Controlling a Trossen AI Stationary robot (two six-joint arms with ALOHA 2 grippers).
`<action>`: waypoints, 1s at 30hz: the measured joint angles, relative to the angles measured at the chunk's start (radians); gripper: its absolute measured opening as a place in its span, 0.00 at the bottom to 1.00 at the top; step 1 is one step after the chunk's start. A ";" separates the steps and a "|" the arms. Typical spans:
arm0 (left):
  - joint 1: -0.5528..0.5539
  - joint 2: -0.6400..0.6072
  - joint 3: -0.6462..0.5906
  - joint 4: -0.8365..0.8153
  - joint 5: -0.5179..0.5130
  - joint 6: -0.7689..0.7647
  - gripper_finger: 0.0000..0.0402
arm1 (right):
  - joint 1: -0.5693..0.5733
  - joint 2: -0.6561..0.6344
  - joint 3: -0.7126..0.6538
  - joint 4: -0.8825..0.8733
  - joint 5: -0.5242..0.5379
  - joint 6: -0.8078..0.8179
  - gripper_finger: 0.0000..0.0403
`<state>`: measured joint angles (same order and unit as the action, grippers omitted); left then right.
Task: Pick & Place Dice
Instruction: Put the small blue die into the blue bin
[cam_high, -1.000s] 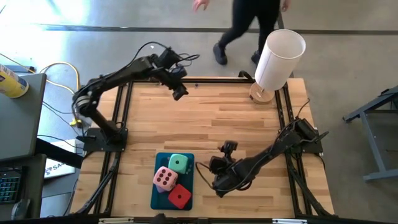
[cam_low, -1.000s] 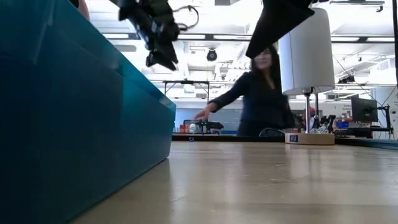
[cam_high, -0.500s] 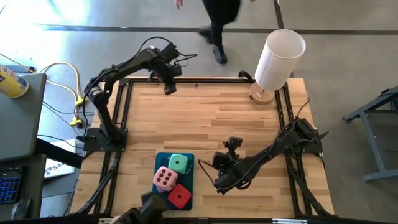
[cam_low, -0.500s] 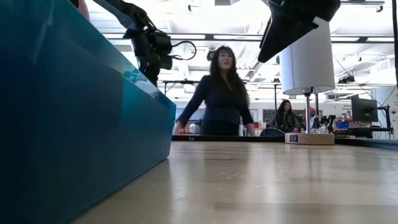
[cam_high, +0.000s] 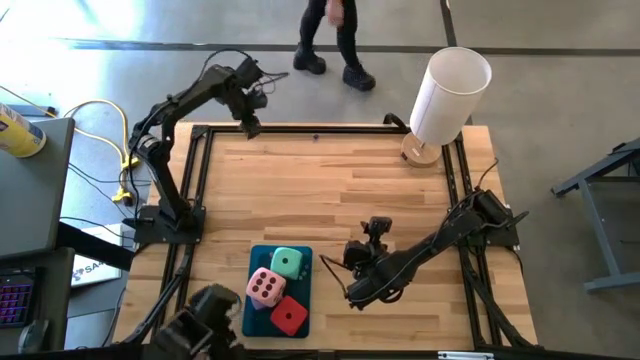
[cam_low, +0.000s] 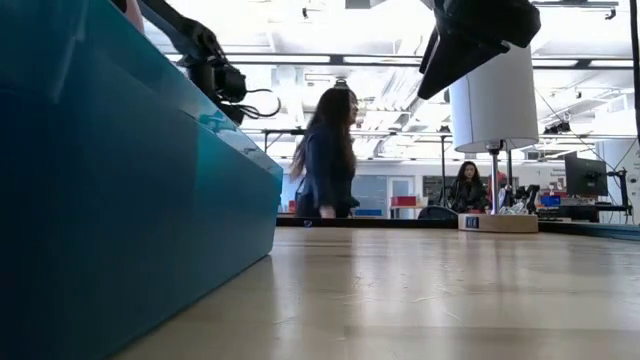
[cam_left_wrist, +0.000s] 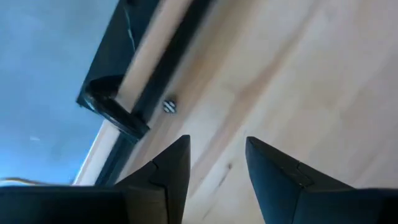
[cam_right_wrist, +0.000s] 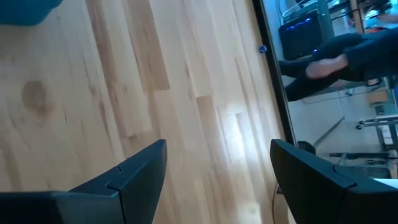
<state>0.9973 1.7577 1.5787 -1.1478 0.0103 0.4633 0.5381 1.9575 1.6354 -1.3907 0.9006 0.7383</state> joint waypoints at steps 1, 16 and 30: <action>0.015 0.007 0.001 0.019 0.018 -0.033 0.37 | -0.002 0.000 0.000 -0.003 0.003 0.002 0.69; -0.031 0.107 0.026 0.188 0.129 -0.094 0.37 | -0.049 0.000 0.000 -0.036 0.044 0.017 0.69; -0.230 0.118 0.159 0.349 0.140 -0.126 0.37 | -0.079 0.000 0.000 -0.100 0.032 0.057 0.69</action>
<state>0.7675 1.8754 1.7382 -0.7986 0.1503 0.3368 0.4588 1.9575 1.6352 -1.4903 0.9327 0.7949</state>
